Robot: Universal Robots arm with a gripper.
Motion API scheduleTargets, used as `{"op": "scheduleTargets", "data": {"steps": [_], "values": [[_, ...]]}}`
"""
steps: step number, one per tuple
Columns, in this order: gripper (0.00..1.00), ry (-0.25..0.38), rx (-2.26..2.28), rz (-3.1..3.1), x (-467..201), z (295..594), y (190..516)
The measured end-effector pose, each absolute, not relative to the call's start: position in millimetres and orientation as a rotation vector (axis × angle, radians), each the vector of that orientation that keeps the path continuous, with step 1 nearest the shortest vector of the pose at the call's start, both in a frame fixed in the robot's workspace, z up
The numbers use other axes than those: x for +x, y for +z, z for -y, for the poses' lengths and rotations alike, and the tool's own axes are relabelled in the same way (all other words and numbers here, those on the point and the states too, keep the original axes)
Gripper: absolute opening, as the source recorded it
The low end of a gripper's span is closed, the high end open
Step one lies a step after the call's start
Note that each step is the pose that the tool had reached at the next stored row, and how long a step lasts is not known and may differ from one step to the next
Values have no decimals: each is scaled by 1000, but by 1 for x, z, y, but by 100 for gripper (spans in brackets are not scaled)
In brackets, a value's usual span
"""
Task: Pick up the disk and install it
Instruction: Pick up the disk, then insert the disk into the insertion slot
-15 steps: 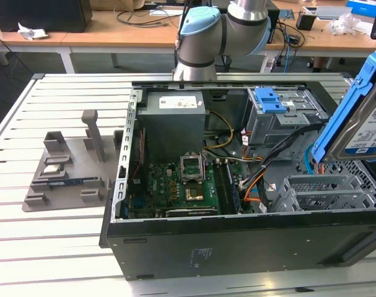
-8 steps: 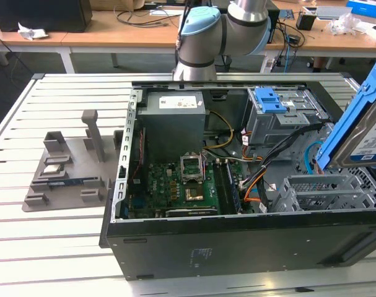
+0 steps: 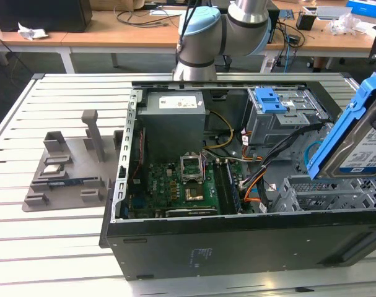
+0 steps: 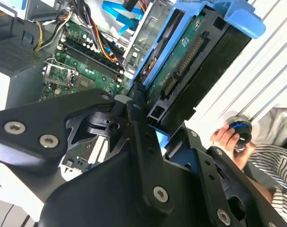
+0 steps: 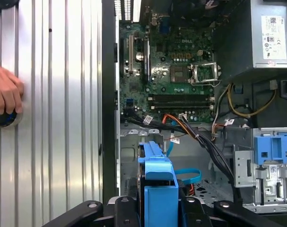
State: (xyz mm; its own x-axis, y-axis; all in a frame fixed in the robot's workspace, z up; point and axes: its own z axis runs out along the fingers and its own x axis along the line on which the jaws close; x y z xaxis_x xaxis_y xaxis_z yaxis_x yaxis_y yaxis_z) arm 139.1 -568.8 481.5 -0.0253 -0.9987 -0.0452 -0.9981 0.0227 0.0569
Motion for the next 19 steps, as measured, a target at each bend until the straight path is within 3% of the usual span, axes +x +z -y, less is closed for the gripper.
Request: {"op": "scheduleTargets", "data": {"steps": [19], "values": [[36,-113,2179,2250,137,562,471]]}}
